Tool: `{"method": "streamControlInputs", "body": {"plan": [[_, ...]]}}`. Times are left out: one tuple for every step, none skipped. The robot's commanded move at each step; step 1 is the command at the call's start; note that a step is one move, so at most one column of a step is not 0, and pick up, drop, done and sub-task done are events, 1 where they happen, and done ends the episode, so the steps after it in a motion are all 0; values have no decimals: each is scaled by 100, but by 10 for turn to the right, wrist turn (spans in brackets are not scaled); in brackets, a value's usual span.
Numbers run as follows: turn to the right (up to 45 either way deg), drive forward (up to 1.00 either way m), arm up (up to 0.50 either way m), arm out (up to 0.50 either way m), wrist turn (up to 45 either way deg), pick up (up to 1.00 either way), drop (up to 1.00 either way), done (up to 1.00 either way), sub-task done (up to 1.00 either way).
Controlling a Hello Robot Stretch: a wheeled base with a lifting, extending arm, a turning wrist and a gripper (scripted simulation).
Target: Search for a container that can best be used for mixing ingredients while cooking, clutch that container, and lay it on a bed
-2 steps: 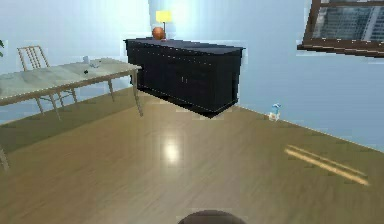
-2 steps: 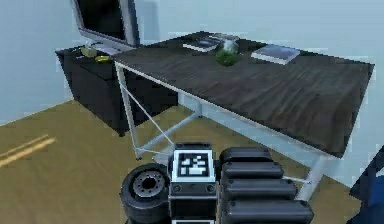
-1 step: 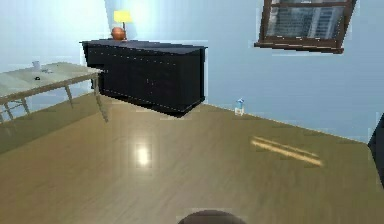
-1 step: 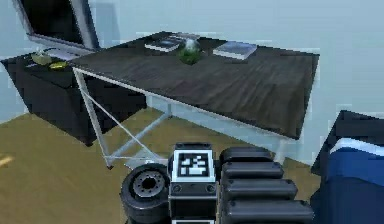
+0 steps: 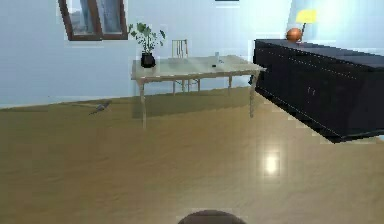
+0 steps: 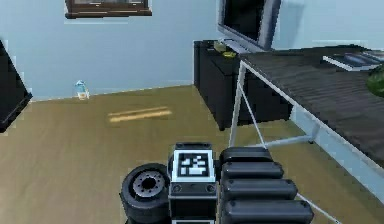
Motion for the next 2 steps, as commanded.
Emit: {"method": "streamControlInputs", "body": {"plan": [[-450,0,0,0,0,0,0,0,0],[-450,0,0,0,0,0,0,0,0]]}}
